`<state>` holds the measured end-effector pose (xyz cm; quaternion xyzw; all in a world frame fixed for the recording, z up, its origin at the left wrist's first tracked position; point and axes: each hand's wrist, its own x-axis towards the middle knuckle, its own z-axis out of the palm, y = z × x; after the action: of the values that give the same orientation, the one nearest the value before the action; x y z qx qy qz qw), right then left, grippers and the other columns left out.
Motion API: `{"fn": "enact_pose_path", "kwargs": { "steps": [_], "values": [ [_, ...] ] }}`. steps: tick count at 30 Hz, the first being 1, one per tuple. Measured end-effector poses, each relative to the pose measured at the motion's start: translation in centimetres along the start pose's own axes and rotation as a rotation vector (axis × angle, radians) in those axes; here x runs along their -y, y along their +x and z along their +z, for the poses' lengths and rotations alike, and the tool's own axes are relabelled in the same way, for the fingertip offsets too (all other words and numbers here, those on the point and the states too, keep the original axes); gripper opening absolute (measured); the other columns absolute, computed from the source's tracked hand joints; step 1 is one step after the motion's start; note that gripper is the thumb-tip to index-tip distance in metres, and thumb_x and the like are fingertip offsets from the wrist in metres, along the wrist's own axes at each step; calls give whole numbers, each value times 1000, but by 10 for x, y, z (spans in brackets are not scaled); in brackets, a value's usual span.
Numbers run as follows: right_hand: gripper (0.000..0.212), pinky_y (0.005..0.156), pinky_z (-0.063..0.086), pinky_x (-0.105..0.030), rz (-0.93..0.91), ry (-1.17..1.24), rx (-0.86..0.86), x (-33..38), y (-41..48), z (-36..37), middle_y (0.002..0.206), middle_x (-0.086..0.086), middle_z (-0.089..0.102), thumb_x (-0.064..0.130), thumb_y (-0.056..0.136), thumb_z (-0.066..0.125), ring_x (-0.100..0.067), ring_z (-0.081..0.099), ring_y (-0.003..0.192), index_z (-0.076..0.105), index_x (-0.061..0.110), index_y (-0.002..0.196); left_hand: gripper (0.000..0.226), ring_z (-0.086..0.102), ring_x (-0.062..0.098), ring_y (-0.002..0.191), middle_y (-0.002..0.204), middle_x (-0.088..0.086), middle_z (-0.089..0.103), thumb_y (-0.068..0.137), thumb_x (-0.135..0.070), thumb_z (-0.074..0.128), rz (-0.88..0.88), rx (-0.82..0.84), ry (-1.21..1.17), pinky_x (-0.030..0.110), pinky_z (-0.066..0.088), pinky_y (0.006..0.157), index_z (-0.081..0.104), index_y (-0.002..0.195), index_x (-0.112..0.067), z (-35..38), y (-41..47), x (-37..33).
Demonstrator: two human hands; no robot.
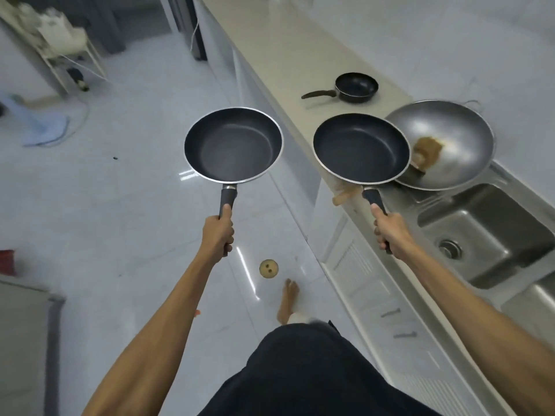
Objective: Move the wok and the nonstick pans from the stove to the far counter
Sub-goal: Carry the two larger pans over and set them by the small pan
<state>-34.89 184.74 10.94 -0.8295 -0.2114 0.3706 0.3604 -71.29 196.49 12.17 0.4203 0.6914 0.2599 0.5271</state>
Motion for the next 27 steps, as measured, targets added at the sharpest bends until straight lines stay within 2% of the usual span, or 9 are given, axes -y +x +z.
{"fn": "enact_pose_path", "kwargs": {
  "steps": [5, 12, 17, 21, 24, 27],
  "values": [
    [47, 37, 31, -22, -17, 33, 33, 76, 78, 57, 50, -2, 46, 55, 98, 51, -16, 37, 34, 57, 14, 76, 45, 37, 14, 42, 59, 2, 43, 97, -54, 43, 11, -23, 1, 21, 31, 39, 47, 79, -14, -6, 99, -54],
    [47, 39, 28, -22, 32, 8, 37, 175, 173, 109, 47, 2, 40, 62, 93, 50, -15, 33, 34, 46, 22, 68, 45, 35, 13, 40, 59, 2, 42, 96, -56, 47, 6, -57, -38, 23, 29, 38, 44, 78, -15, -13, 211, -129],
    [47, 36, 28, -21, 28, -30, 0, 234, 232, 150, 48, 2, 43, 61, 90, 53, -14, 35, 30, 48, 20, 69, 41, 37, 16, 40, 60, 4, 43, 87, -50, 63, 39, -62, 16, 22, 32, 35, 48, 77, -14, -28, 303, -170],
    [36, 34, 32, -20, 3, -112, -49, 279, 288, 190, 54, -3, 50, 47, 87, 63, -16, 40, 30, 52, 16, 73, 30, 37, 14, 37, 61, 4, 44, 86, -37, 67, 41, -42, 40, 22, 34, 34, 51, 80, -12, -42, 393, -201],
    [23, 31, 31, -18, 54, -120, -96, 322, 329, 227, 53, -5, 50, 32, 85, 63, -17, 39, 29, 54, 14, 74, 22, 39, 15, 38, 61, 6, 45, 86, -27, 68, 44, -30, 105, 22, 35, 34, 54, 84, -10, -59, 466, -233],
    [19, 31, 29, -17, 109, -58, -132, 359, 354, 262, 54, -4, 48, 28, 84, 62, -16, 37, 30, 53, 15, 73, 17, 40, 16, 39, 61, 7, 45, 83, -21, 67, 57, -3, 201, 21, 35, 33, 55, 83, -9, -77, 526, -264]
  ]
}}
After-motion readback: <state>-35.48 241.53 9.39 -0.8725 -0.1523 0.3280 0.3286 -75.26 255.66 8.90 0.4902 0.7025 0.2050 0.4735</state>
